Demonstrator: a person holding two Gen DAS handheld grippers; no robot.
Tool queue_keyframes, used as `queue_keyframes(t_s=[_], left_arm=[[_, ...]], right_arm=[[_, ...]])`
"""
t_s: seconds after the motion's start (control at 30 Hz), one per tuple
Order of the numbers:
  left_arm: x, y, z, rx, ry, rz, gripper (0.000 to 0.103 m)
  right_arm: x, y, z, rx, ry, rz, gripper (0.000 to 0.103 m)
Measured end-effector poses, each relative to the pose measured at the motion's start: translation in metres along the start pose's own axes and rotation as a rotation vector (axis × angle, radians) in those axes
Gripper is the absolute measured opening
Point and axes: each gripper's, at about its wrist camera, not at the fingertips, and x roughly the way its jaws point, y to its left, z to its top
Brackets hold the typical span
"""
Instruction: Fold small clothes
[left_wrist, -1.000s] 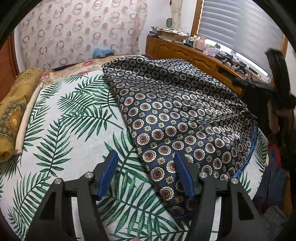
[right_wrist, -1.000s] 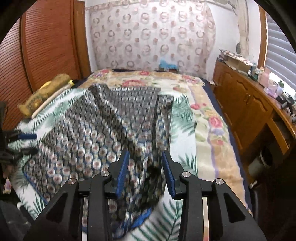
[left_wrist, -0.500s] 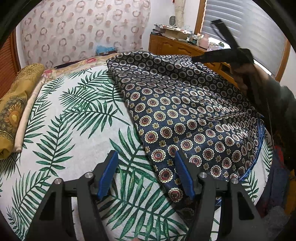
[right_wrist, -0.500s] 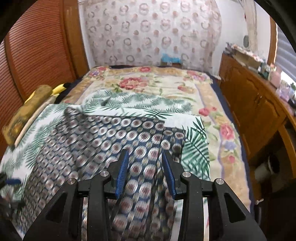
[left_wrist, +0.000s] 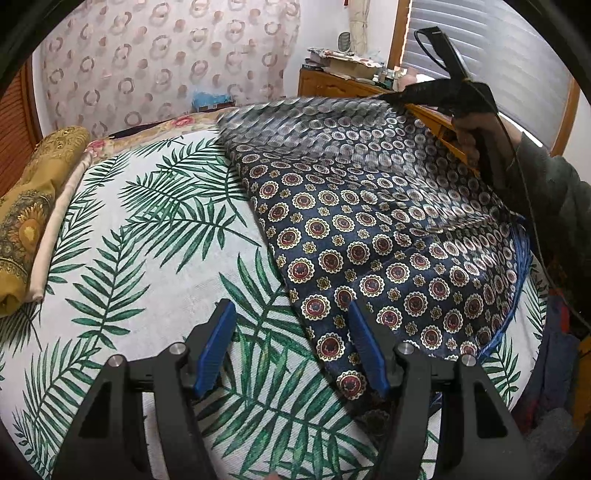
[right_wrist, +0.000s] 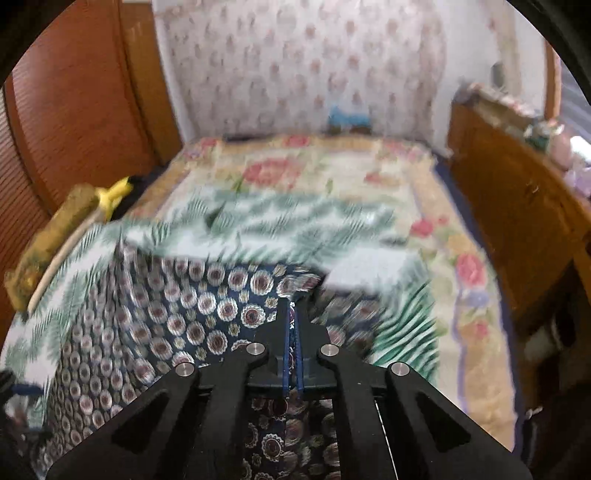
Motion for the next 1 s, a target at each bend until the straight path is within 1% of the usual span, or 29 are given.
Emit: queue_keyframes(t_s=[0.03, 0.07, 0.13, 0.2, 0.23, 0.4, 0.43, 0.5, 0.57, 0.6, 0.63, 0.7, 0.73, 0.83, 1.0], left_arm=[[0.0, 0.0, 0.0, 0.001, 0.001, 0.001, 0.062], [0.0, 0.0, 0.0, 0.001, 0.002, 0.001, 0.062], [-0.001, 0.0, 0.0, 0.0, 0.004, -0.004, 0.062], [-0.001, 0.001, 0.0, -0.003, 0.005, -0.01, 0.062], [-0.002, 0.001, 0.0, -0.004, 0.007, -0.011, 0.062], [-0.004, -0.002, -0.002, 0.0, 0.011, -0.021, 0.062], [-0.005, -0.004, -0.002, 0.0, 0.011, -0.022, 0.062], [-0.006, -0.005, -0.003, 0.001, 0.011, -0.024, 0.062], [-0.007, -0.006, -0.003, 0.002, 0.009, -0.024, 0.062], [-0.007, -0.006, -0.003, 0.003, 0.009, -0.026, 0.062], [-0.007, -0.007, -0.004, 0.003, 0.01, -0.03, 0.062], [-0.007, -0.008, -0.004, 0.003, 0.013, -0.036, 0.062], [-0.007, -0.008, -0.004, 0.005, 0.013, -0.039, 0.062], [-0.009, -0.011, -0.005, 0.011, 0.015, -0.059, 0.062], [-0.019, -0.014, -0.011, 0.021, 0.003, -0.092, 0.062]], right_arm=[[-0.006, -0.006, 0.004, 0.029, -0.024, -0.061, 0.0], [-0.008, -0.01, 0.006, 0.049, -0.025, -0.09, 0.0], [-0.005, -0.015, 0.007, 0.061, 0.004, -0.101, 0.0], [-0.003, -0.014, 0.007, 0.044, 0.023, -0.126, 0.0], [-0.006, -0.014, 0.006, 0.036, 0.021, -0.12, 0.0], [-0.024, -0.008, -0.002, -0.001, 0.042, -0.116, 0.015], [-0.032, -0.005, -0.009, -0.022, 0.043, -0.112, 0.017], [-0.042, 0.003, -0.02, -0.052, 0.035, -0.105, 0.028], [-0.057, 0.01, -0.037, -0.076, 0.03, -0.073, 0.032], [-0.062, 0.014, -0.044, -0.086, 0.033, -0.07, 0.038], [-0.068, 0.018, -0.055, -0.096, 0.038, -0.068, 0.041], [-0.074, 0.026, -0.073, -0.105, 0.072, -0.039, 0.042], [-0.077, 0.029, -0.079, -0.106, 0.075, -0.032, 0.042], [-0.089, 0.042, -0.104, -0.117, 0.066, -0.009, 0.042], [-0.106, 0.059, -0.123, -0.132, 0.052, 0.017, 0.042]])
